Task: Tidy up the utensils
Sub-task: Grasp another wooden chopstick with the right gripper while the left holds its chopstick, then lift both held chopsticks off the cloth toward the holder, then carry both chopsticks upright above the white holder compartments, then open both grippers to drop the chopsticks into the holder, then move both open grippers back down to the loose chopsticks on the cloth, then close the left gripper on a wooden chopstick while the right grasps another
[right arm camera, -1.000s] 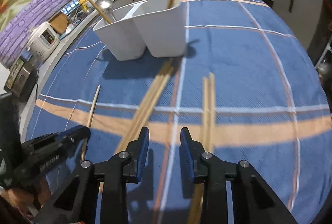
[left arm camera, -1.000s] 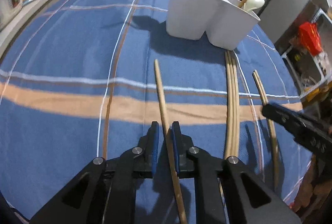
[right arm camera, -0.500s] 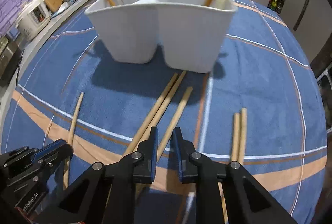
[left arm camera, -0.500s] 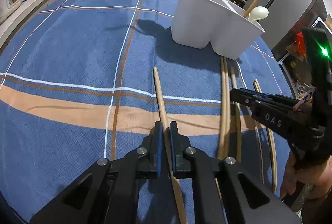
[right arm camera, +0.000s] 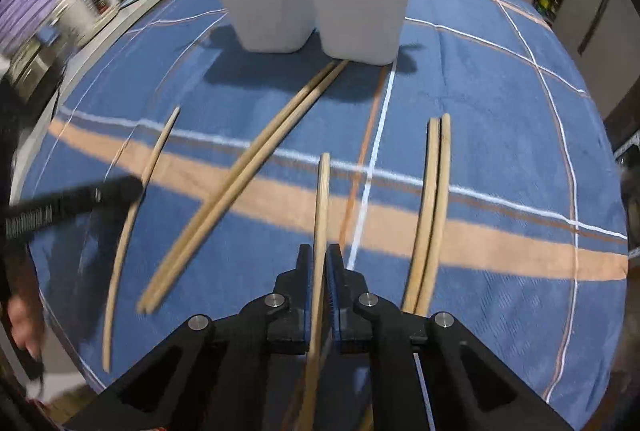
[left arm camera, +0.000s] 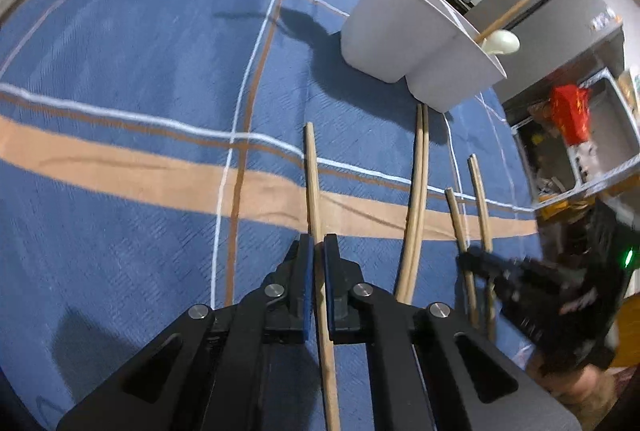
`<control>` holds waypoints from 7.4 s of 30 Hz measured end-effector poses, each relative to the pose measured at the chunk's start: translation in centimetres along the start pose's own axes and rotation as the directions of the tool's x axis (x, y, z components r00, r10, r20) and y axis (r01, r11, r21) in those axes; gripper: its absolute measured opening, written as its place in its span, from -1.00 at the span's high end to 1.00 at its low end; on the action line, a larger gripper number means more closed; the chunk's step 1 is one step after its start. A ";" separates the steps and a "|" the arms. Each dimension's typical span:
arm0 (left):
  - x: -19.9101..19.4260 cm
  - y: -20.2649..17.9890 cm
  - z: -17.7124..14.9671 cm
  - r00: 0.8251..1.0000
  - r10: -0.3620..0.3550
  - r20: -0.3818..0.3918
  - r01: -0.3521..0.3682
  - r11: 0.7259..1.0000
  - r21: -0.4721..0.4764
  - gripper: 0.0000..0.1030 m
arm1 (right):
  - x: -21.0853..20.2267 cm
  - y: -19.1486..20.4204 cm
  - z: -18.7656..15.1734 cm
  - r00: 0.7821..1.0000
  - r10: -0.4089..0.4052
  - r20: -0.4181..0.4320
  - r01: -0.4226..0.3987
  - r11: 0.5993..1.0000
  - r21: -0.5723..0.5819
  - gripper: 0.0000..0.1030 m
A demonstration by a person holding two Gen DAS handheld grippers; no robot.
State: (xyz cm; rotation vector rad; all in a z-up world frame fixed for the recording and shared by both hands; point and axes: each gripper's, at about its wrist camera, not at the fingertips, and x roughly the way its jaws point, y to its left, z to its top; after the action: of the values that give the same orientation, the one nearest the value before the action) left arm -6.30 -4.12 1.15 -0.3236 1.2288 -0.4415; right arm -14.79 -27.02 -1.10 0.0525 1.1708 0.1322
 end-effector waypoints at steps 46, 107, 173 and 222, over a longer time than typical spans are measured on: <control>-3.9 -7.6 -0.1 0.982 0.119 0.145 -0.151 0.960 0.237 0.90 | -3.5 2.1 1.3 0.983 0.112 0.145 -0.132 0.982 0.136 0.86; -22.5 -14.9 1.5 0.810 -0.121 0.574 -0.119 0.924 0.364 0.91 | -23.4 2.7 2.2 0.780 0.074 0.621 -0.134 0.990 0.051 0.86; -0.2 -11.6 2.8 0.993 0.014 0.120 -0.058 0.928 0.368 0.57 | -5.1 -5.6 -0.8 0.974 -0.065 0.216 -0.001 0.957 0.291 0.28; 6.6 -12.9 2.5 0.987 0.146 0.063 -0.159 0.894 0.418 0.88 | -1.3 -5.2 1.3 0.968 -0.236 0.081 0.212 0.949 0.234 0.80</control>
State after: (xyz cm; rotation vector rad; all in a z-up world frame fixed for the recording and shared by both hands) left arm -4.13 -18.63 2.49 0.1382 1.0856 -0.5505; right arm -13.69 -32.26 0.00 0.1230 1.0709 -0.2027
